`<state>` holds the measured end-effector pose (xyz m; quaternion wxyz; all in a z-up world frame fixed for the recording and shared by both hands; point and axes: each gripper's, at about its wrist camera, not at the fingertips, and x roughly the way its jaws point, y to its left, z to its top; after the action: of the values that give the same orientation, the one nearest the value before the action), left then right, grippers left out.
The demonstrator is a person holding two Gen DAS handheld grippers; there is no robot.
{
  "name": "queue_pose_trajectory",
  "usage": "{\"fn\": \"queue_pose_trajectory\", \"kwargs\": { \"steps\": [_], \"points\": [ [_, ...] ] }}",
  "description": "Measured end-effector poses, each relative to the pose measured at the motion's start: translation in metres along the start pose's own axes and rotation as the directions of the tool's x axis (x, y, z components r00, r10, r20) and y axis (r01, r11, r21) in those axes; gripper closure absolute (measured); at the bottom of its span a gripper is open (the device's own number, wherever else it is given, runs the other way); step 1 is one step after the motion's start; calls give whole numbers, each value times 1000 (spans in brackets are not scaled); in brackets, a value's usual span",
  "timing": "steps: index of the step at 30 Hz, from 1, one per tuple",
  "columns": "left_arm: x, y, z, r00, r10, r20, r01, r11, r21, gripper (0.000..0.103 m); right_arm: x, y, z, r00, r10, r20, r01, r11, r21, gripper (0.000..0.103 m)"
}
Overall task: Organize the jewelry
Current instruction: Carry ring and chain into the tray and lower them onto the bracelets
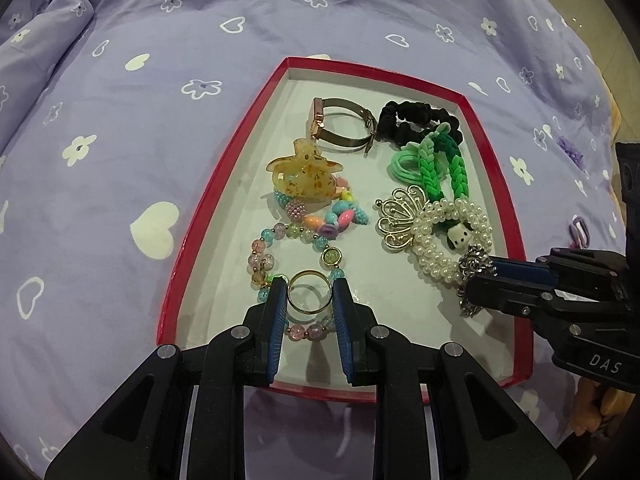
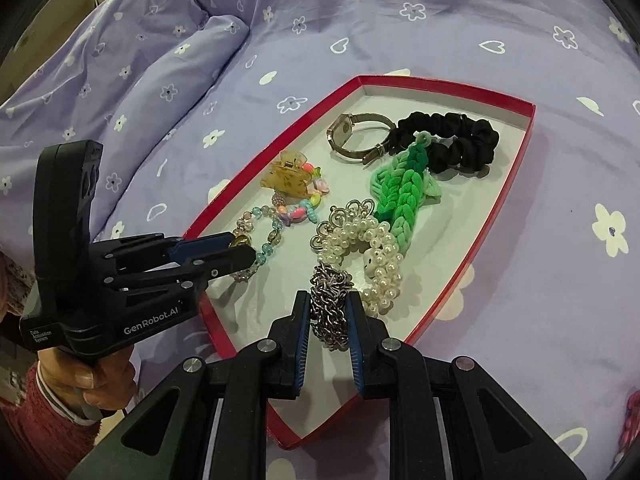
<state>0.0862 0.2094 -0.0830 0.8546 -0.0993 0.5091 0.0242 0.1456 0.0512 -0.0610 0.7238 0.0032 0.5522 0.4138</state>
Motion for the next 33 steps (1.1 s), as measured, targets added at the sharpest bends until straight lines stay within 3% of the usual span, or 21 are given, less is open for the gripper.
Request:
{"fn": "queue_pose_trajectory", "kwargs": {
  "steps": [33],
  "points": [
    [0, -5, -1, 999, 41, -6, -41, 999, 20, 79, -11, -3, -1, 999, 32, 44, -33, 999, 29, 80]
  ]
}}
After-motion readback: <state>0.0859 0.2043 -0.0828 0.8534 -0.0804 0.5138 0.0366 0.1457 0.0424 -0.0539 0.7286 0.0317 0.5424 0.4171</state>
